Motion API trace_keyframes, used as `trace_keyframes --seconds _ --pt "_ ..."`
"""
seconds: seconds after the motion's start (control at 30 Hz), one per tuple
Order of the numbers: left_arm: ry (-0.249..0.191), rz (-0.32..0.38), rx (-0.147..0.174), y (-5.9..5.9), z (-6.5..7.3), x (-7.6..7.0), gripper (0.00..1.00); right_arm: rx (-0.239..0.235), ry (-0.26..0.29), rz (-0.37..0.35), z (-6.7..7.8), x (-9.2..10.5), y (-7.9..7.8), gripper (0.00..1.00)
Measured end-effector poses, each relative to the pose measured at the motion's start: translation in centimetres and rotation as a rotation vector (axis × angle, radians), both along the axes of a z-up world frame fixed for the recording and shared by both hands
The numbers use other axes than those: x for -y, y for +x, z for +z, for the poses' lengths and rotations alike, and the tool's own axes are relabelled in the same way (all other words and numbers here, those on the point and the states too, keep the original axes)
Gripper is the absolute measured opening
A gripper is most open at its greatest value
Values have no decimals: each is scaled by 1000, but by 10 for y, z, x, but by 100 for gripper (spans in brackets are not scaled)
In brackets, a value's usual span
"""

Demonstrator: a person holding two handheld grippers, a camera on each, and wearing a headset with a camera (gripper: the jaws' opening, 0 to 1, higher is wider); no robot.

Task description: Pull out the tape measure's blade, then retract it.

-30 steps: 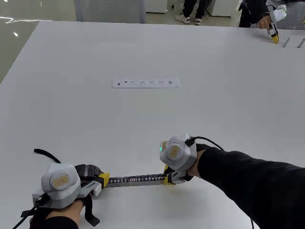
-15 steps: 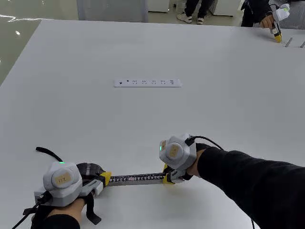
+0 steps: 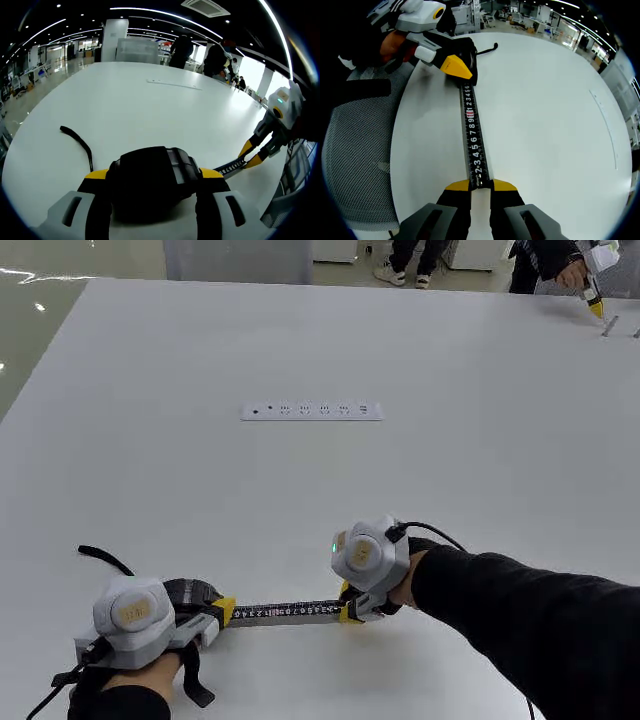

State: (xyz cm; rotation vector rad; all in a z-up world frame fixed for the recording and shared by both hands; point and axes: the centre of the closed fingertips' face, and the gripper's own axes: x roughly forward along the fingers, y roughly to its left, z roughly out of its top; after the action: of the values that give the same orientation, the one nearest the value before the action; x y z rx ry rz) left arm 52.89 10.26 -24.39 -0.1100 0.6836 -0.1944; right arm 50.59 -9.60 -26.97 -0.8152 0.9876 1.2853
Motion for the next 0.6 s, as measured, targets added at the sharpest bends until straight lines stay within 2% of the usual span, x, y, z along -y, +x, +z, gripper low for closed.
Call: trace_keyframes --seconds 0.6 --pt "-1 0 0 0 0 0 64 -1 1 1 0 -7 0 10"
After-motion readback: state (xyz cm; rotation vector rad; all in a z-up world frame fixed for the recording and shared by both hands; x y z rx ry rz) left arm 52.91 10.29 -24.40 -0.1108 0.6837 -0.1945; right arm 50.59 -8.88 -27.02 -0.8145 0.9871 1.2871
